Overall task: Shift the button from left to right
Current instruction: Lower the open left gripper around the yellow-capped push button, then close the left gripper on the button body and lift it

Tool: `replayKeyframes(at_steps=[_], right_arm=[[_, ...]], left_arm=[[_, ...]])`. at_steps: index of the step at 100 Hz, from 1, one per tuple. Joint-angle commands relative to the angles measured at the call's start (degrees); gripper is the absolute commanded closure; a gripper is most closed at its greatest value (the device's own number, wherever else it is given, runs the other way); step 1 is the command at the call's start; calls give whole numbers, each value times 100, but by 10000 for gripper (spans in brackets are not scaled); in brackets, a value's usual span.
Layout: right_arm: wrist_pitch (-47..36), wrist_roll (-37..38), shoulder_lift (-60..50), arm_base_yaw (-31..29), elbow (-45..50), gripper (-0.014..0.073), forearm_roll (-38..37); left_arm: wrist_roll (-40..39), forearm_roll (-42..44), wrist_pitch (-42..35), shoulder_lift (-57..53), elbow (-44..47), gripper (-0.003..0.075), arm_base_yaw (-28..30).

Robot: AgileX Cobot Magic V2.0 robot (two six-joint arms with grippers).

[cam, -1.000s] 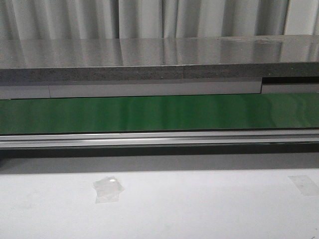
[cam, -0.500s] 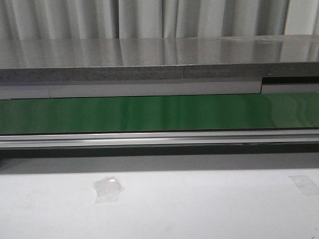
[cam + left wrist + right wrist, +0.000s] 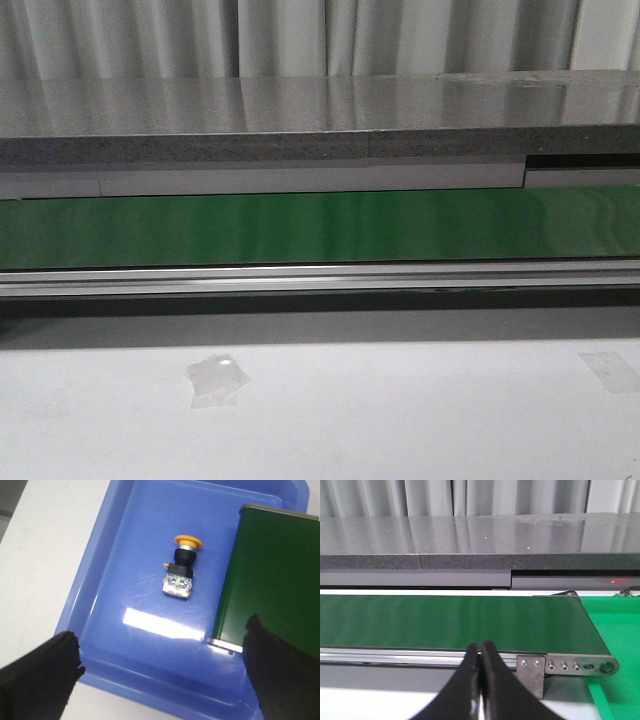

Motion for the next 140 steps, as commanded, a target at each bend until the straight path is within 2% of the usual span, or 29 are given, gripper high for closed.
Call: replayKeyframes(at_steps=[1,31,59,140], right_arm=[[-500,-9,-103,0,-93,662,-75],[-500,-9,-103,0,-93,662,-75],[-500,-9,-103,0,-93,662,-75],[-500,-9,-103,0,-93,662,-75]], left_arm=[[-10,-23,-484,293,-399,83,44],[-10,-23,-504,1742,-1266,83,44],[-10,-34,-508,2588,-1704,83,44],[-10,-200,-724,3456,-1741,83,55]])
